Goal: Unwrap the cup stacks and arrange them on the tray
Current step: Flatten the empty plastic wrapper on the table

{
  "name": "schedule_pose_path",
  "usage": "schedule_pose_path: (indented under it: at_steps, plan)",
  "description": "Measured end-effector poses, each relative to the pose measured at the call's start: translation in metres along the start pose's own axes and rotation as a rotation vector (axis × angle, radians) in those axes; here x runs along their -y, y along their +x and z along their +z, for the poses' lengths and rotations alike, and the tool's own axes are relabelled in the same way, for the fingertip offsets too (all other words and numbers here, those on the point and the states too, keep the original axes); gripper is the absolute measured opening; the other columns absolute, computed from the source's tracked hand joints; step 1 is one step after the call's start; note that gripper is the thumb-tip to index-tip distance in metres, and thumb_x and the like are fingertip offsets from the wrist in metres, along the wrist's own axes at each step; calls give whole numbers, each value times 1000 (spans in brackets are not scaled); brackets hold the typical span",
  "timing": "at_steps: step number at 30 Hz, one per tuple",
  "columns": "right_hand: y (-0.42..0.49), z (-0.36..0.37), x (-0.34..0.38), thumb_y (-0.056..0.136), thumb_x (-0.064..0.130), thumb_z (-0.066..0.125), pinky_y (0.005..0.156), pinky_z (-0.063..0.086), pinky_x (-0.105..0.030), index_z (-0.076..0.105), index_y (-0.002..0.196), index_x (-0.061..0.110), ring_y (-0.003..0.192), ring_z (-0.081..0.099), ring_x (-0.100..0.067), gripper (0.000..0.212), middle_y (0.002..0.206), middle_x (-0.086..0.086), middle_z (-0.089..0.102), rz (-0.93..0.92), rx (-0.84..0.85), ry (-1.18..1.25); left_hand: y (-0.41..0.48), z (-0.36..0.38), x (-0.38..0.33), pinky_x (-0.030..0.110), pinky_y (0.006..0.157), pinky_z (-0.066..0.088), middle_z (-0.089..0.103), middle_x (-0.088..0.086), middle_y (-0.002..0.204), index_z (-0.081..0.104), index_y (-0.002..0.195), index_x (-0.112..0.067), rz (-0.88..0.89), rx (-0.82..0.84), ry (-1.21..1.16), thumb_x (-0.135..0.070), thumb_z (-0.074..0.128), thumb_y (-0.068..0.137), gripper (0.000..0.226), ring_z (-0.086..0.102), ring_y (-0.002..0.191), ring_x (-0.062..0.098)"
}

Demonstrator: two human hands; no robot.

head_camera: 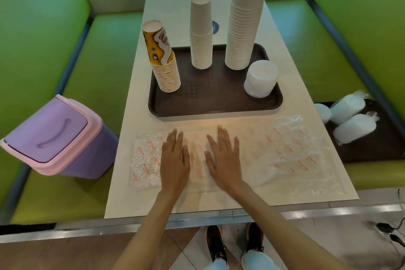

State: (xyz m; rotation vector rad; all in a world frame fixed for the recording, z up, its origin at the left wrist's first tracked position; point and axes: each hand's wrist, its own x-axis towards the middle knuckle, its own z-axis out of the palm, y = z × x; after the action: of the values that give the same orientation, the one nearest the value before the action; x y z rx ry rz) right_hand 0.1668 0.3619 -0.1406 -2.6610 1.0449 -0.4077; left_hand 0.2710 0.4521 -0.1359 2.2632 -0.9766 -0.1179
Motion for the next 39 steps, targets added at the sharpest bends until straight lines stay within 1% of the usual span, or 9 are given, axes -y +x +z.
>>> schedule_pose_path:
  at_steps: [4, 13, 16, 22, 25, 27, 30, 33, 39]
  plan:
    - [-23, 19, 27, 97, 30, 29, 114, 6, -40, 56, 132, 14, 133, 44, -31, 47, 144, -16, 46, -39, 92, 9, -24, 7, -3, 25, 112, 25, 28, -1, 155, 38, 144, -12, -41, 64, -102, -13, 38, 101, 42, 24, 143, 15]
    - [-28, 22, 3, 100, 41, 18, 117, -8, -37, 19, 150, 22, 147, 12, -22, 53, 159, -7, 16, -77, 220, -29, -26, 19, 17, 27, 116, -5, 16, 2, 158, 21, 150, -16, 23, 171, 246, -40, 2, 92, 66, 8, 146, 14]
    - [-26, 11, -24, 94, 54, 5, 115, -18, -36, -4, 149, 29, 145, -15, -18, 61, 158, -2, -11, -60, 269, -42, -26, 19, 18, 28, 117, -5, 12, 1, 159, 17, 151, -18, -2, 184, 277, -45, -1, 92, 67, 5, 146, 13]
    - [-25, -12, -69, 73, 72, -29, 112, -21, -34, -9, 149, 27, 145, -19, -19, 91, 155, -2, -22, -13, 326, -52, -27, 22, 18, 31, 117, -5, 8, 0, 159, 15, 150, -18, 5, 213, 281, -48, -2, 90, 69, -2, 144, 10]
    - [-21, -31, -66, 84, 70, -2, 116, -11, -33, 11, 153, 21, 149, -2, -18, 86, 161, -3, -2, 18, 275, 182, -25, 19, 11, 36, 117, -2, 14, 4, 159, 27, 149, -15, -34, 191, 230, -43, 8, 93, 66, 6, 147, 17]
    - [-22, -48, -66, 93, 51, 27, 117, 16, -34, 35, 147, 16, 143, 25, -21, 64, 155, -9, 30, 108, 47, 383, -21, 18, -1, 41, 118, 2, 24, 10, 156, 37, 144, -9, -68, 133, 191, -29, 25, 98, 52, 15, 146, 25]
    - [-27, -71, -81, 94, 27, 53, 89, 42, -26, 56, 129, 10, 114, 53, -23, 39, 125, -12, 55, 279, -223, 453, -21, 24, -28, 43, 118, 13, 30, 15, 153, 41, 140, -4, 4, 82, 78, -14, 38, 98, 43, 24, 143, 30]
    - [-34, -87, -102, 93, 28, 60, 73, 43, -26, 65, 113, 10, 88, 59, -19, 27, 107, -9, 61, 507, -138, 401, -25, 37, -54, 37, 117, 10, 24, 13, 155, 35, 145, -8, 143, 187, 32, -37, 22, 97, 58, 20, 145, 28]
    - [-56, -97, -114, 86, 46, 67, 73, 50, -30, 72, 86, 1, 78, 63, -15, 45, 85, -4, 71, 633, 134, 429, -31, 63, -67, 38, 117, -8, -8, 8, 160, 4, 153, -19, 200, 452, 254, -62, -9, 78, 87, -10, 147, 22]
